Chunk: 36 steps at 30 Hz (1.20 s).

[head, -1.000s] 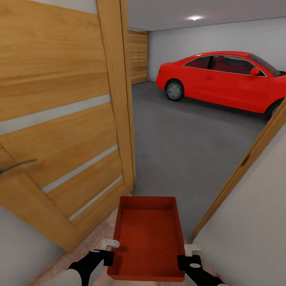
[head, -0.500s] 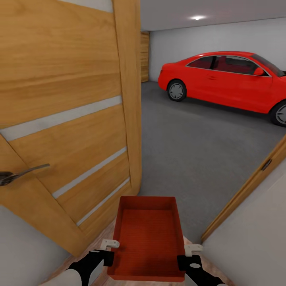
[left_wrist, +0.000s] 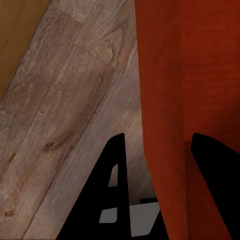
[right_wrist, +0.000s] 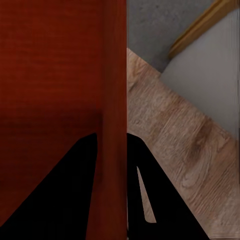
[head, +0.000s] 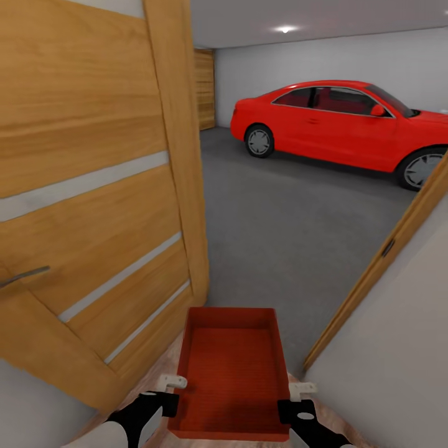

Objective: Move the two storage containers from the living room to the garage. In the garage, place one container on the floor and stack the other container on top of it (either order is fine).

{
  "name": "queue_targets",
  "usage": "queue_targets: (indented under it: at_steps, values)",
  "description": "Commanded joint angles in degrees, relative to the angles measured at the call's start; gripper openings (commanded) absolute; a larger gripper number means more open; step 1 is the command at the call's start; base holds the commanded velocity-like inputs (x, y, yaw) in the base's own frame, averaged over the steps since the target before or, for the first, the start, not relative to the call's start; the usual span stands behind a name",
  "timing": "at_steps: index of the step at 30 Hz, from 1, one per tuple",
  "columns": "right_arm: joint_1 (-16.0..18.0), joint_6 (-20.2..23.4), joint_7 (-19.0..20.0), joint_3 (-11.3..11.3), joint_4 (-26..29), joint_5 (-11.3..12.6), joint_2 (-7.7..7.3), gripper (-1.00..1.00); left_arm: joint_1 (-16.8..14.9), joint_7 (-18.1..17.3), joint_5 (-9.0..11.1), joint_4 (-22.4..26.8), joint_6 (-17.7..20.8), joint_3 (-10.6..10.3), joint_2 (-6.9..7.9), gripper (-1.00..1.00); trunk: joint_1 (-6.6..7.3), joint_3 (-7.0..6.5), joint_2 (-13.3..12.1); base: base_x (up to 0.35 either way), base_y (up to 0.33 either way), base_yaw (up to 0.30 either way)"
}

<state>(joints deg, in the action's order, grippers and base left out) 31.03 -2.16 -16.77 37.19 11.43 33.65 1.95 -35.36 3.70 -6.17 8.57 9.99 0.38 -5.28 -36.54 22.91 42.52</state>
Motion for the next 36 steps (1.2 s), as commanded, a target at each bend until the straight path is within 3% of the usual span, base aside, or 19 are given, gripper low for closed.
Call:
queue_targets:
  at_steps: [1, 19, 36]
  values:
    - [0.08, -0.30, -0.24, -0.62, 0.00, 0.16, -0.01, -1.00, 0.03, 0.25, -1.04, 0.12, 0.38, -0.02, 0.01, -1.00, -0.01, 0.06, 0.05, 0.000, 0.000, -0.271]
    - [0.08, -0.22, -0.19, -0.62, 0.00, 0.17, -0.02, -1.00, 0.03, 0.30, -1.04, 0.06, 0.38, -0.02, -0.01, -1.00, -0.01, 0.06, 0.05, 0.000, 0.000, -0.270]
    - [0.08, -0.22, -0.19, -0.62, 0.00, 0.19, -0.02, -1.00, 0.03, 0.25, -1.04, 0.01, 0.38, -0.02, -0.08, -1.00, -0.01, 0.06, 0.05, 0.162, 0.231, -0.018]
